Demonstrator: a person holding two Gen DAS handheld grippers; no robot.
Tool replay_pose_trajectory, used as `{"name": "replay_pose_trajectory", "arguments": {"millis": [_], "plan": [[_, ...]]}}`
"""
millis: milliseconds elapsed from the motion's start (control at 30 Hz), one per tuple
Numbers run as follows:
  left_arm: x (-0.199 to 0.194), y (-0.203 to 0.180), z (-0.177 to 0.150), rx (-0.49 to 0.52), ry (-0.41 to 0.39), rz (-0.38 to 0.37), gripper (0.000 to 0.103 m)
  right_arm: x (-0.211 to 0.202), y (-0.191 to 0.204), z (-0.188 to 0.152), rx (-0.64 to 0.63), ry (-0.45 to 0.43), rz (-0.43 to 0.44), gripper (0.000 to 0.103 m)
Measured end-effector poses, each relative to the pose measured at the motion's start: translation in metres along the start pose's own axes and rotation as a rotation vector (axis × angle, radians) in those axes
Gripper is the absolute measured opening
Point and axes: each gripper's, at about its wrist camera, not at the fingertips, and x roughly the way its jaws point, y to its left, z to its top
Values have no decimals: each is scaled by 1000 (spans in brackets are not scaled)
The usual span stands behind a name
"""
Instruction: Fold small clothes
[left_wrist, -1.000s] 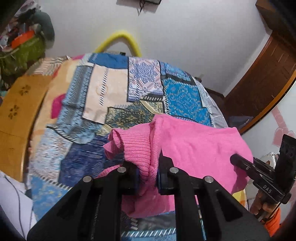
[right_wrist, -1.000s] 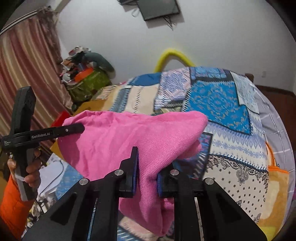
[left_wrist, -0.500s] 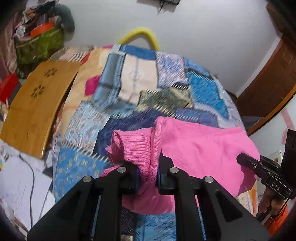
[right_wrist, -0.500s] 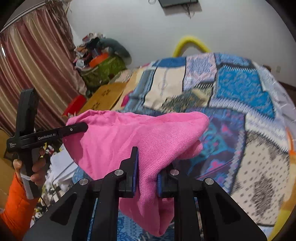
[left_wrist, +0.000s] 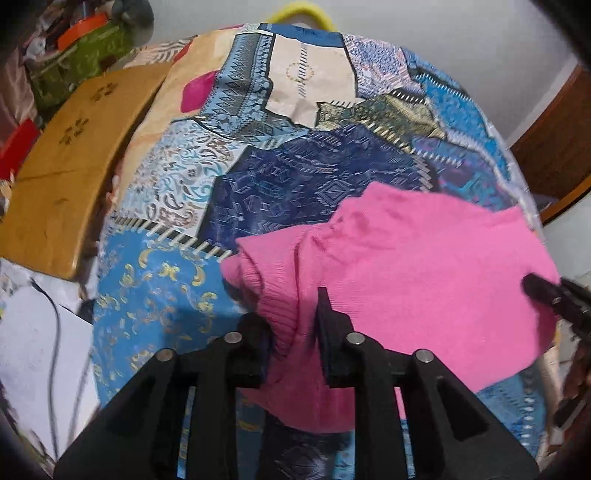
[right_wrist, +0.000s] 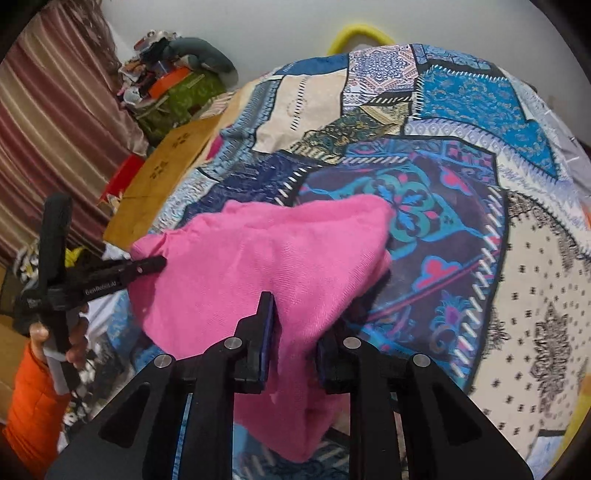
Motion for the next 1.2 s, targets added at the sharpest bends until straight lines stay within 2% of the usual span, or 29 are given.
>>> {"name": "replay_pose_trajectory", "arguments": {"millis": [133, 233, 333, 433, 500, 600, 700, 833, 933, 1200], "plan": [[-1, 6, -1, 51, -21, 102, 26, -15, -1, -6, -59, -20, -95, 18], [-5, 16, -1, 62, -26, 175, 26, -30, -3, -5, -61, -44, -115, 18], [-17, 21, -3, 65, -47, 196, 26, -37, 5, 0, -99, -54, -117, 18], [-32, 15, -7, 82, -80, 171, 30, -39, 22, 6, -161, -63, -106, 19], [-40, 7, -10, 91, -105, 145, 43, -34, 35, 9, -195, -64, -85, 26], [-48, -10, -11, 111, -142, 97, 50, -19, 53, 13, -238, -64, -64, 35], [-45, -30, -7, 137, -155, 66, 57, 5, 63, 15, -273, -31, -64, 36], [-28, -50, -4, 174, -127, 42, 57, 34, 65, 16, -286, 16, -78, 36], [-7, -60, -4, 196, -93, 56, 57, 44, 58, 16, -293, 30, -110, 36], [10, -38, -3, 134, -69, 100, 58, 34, 26, 11, -253, 21, -141, 36]]}}
